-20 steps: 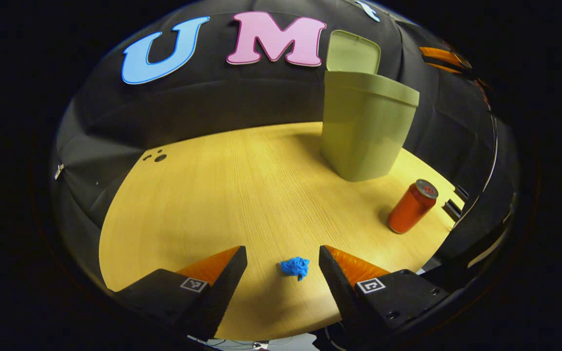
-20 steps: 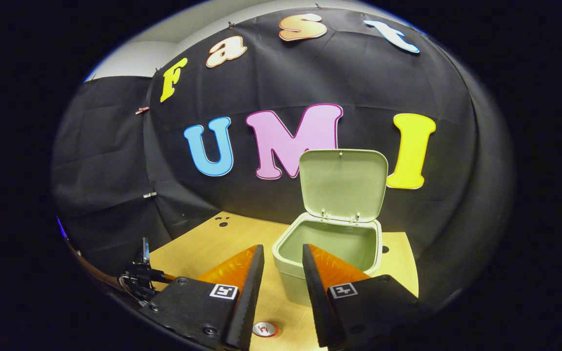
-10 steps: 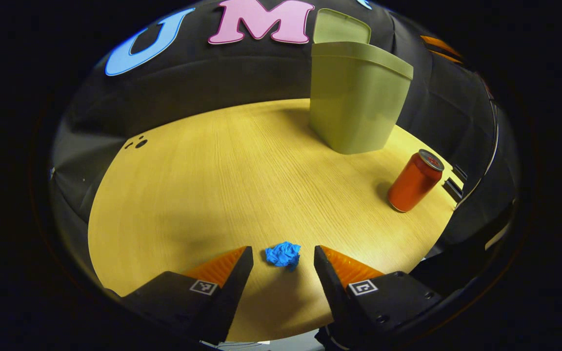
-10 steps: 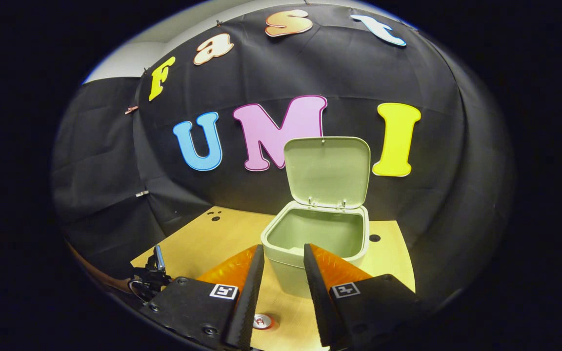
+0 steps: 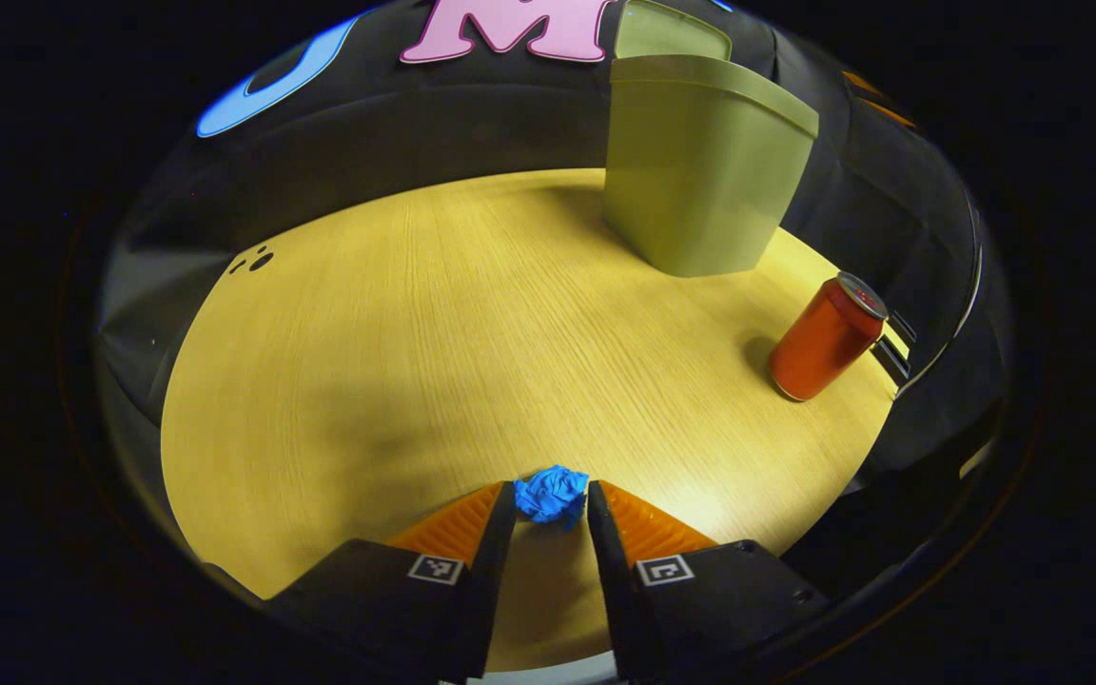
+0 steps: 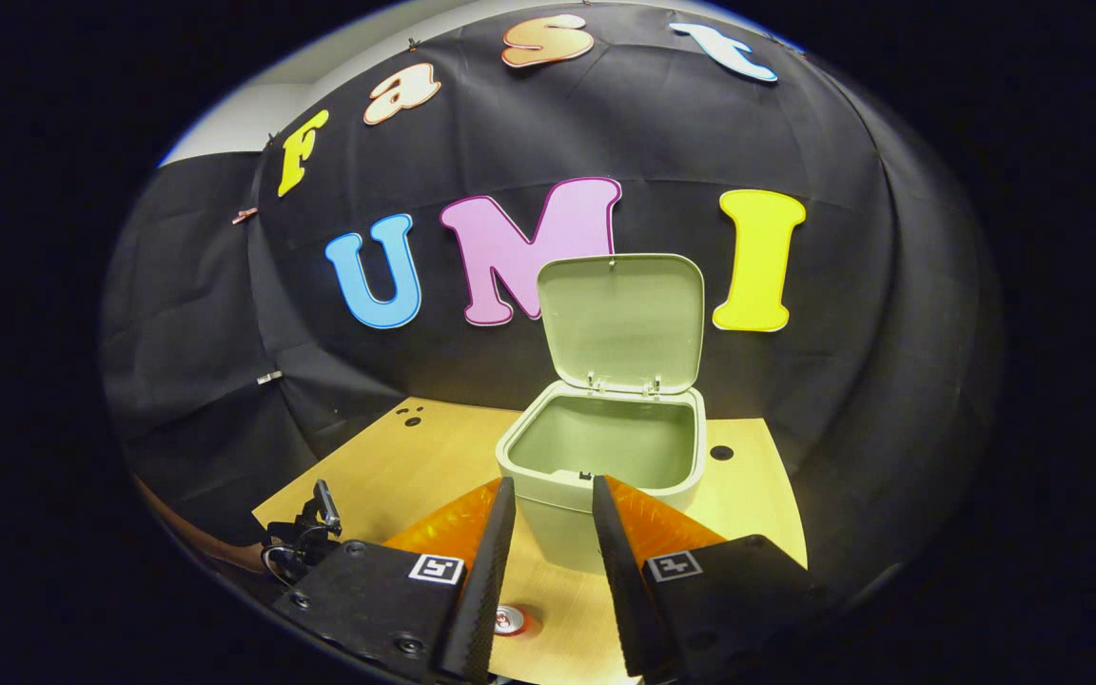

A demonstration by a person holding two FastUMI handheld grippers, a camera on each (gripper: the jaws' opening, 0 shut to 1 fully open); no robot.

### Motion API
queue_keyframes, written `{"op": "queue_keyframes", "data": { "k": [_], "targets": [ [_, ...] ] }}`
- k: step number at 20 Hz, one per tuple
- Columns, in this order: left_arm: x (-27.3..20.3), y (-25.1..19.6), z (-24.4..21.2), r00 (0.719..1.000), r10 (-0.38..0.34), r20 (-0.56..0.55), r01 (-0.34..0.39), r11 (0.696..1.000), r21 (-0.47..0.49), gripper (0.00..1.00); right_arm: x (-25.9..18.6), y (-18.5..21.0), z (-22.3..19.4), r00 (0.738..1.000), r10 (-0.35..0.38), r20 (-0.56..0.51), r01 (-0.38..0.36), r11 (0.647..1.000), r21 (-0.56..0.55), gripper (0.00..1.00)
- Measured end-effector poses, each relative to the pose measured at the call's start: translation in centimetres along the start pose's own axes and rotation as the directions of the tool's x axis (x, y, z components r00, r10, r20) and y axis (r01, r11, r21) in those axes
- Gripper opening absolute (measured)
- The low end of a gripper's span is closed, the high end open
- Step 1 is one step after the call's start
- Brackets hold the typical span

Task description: Press the lid of the desktop garbage bin to open it, pick up the crumpled paper on the desktop and throw it into the bin, then pick up the pop can on the desktop and drop it into the bin, and finally close the garbage bin lid.

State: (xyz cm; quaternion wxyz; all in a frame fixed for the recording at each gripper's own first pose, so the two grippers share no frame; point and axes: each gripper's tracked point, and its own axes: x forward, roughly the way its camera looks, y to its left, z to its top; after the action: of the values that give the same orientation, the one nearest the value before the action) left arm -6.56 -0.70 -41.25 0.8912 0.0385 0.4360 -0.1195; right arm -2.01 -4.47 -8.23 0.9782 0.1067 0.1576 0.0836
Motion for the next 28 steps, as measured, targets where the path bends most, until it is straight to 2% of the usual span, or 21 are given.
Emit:
{"op": "queue_keyframes", "data": {
  "k": [3,8,11,15,19,22,24,28],
  "targets": [
    [0.1,0.1,0.1,1.000,0.006,0.001,-0.006,1.000,-0.003,0.40,0.0,-0.2,-0.3,1.000,-0.003,-0.005,0.003,1.000,0.007,0.55],
    [-0.9,0.6,2.3,0.999,0.018,0.044,-0.017,1.000,-0.014,0.38,-0.1,-0.6,-0.4,1.000,-0.012,-0.003,0.012,1.000,0.020,0.56],
    [-2.1,0.3,5.5,0.995,0.009,0.100,-0.006,0.999,-0.035,0.38,0.0,-0.9,-0.6,1.000,-0.016,-0.002,0.016,1.000,0.027,0.58],
    [-5.0,-0.8,13.3,0.968,-0.015,0.251,0.030,0.998,-0.058,0.39,-0.3,-1.2,-1.2,1.000,-0.026,-0.004,0.026,0.999,0.044,0.58],
    [-8.9,-2.6,21.8,0.906,-0.057,0.419,0.090,0.994,-0.059,0.38,-0.6,-1.6,-1.4,0.999,-0.039,-0.004,0.039,0.998,0.052,0.58],
    [-11.5,-3.9,27.5,0.848,-0.085,0.524,0.125,0.991,-0.042,0.38,-0.9,-1.9,-1.7,0.999,-0.047,-0.006,0.048,0.997,0.061,0.57],
    [-13.2,-5.1,30.6,0.808,-0.116,0.577,0.153,0.988,-0.016,0.40,-1.0,-2.2,-1.7,0.998,-0.055,-0.003,0.055,0.996,0.068,0.58],
    [-15.1,-7.3,35.0,0.754,-0.158,0.638,0.188,0.982,0.021,0.38,-1.5,-2.7,-1.7,0.998,-0.066,0.005,0.066,0.995,0.078,0.58]
  ]
}}
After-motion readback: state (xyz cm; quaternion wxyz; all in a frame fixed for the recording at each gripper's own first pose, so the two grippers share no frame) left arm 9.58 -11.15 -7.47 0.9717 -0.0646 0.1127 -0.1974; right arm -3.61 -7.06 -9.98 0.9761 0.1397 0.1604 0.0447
